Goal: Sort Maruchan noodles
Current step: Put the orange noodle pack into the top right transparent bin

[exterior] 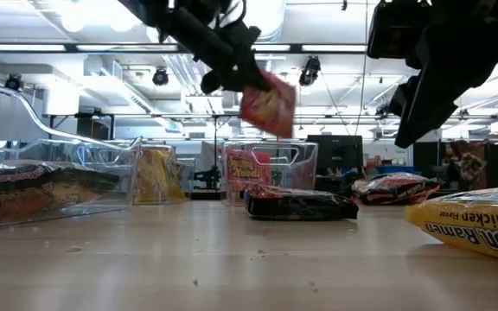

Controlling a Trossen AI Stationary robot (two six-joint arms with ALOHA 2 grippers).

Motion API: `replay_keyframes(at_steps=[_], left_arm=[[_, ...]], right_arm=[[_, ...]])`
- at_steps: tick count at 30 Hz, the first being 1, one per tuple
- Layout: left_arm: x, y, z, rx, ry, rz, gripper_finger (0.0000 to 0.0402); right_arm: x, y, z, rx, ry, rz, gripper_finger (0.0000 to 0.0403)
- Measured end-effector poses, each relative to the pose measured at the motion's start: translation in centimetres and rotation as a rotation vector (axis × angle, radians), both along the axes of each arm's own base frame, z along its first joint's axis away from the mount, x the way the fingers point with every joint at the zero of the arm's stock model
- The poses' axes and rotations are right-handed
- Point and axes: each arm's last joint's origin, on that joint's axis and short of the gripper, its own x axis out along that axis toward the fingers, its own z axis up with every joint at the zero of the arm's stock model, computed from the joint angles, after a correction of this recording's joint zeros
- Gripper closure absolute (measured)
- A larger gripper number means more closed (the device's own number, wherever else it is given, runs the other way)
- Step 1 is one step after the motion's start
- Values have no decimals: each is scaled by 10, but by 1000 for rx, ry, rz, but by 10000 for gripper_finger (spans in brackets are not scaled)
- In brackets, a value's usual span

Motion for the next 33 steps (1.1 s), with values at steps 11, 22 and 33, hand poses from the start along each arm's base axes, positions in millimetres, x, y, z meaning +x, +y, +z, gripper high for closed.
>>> replay_keyframes(at_steps=[11,22,33], left_arm=[[5,49,15,81,433,-36,293],[40,82,-12,98,705,-147,293],[63,100,-40,13,900,-257,293]], right_arm=[[8,2,-25,-41,93,-5,211],[8,-2,-31,-76,119,-77,211],[7,-3,-33,-89,142,-77,211]])
